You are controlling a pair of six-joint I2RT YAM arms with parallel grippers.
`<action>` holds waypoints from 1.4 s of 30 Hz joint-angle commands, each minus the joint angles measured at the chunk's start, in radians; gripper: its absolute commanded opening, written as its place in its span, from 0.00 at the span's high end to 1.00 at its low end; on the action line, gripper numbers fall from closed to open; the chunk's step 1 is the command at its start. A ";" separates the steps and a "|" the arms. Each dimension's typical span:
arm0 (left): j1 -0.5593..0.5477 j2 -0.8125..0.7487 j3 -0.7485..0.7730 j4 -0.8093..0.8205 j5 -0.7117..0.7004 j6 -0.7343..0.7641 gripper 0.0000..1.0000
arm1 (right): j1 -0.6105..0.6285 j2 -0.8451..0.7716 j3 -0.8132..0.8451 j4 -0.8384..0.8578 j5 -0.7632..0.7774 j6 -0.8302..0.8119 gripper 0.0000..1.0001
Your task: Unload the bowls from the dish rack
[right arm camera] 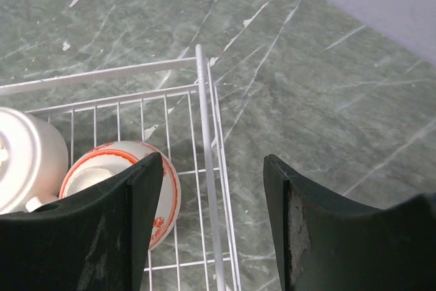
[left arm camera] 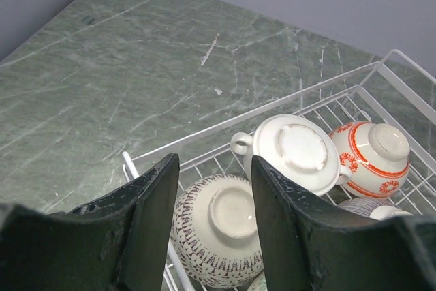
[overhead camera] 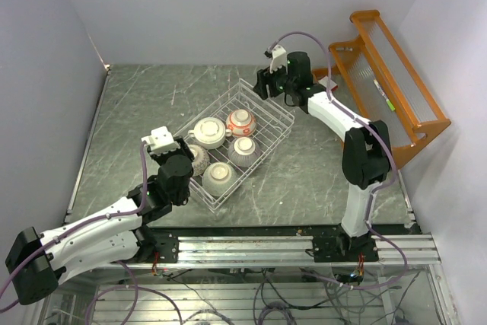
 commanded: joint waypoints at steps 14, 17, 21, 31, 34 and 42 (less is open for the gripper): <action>0.005 0.003 0.036 -0.005 -0.014 -0.034 0.44 | 0.002 0.126 0.092 -0.154 0.015 -0.056 0.40; 0.005 0.006 0.037 -0.007 -0.015 -0.036 0.44 | 0.003 0.144 0.113 -0.187 0.028 -0.074 0.43; 0.006 0.009 0.038 -0.010 -0.017 -0.040 0.44 | 0.003 0.152 0.128 -0.215 0.042 -0.095 0.48; 0.005 0.011 0.041 -0.018 -0.018 -0.041 0.44 | 0.006 0.145 0.133 -0.242 0.054 -0.115 0.81; 0.005 0.012 0.041 -0.015 -0.015 -0.039 0.44 | 0.010 0.135 0.123 -0.234 0.059 -0.109 0.91; 0.005 0.017 0.047 -0.028 -0.023 -0.045 0.44 | 0.019 0.115 0.105 -0.199 0.140 -0.056 1.00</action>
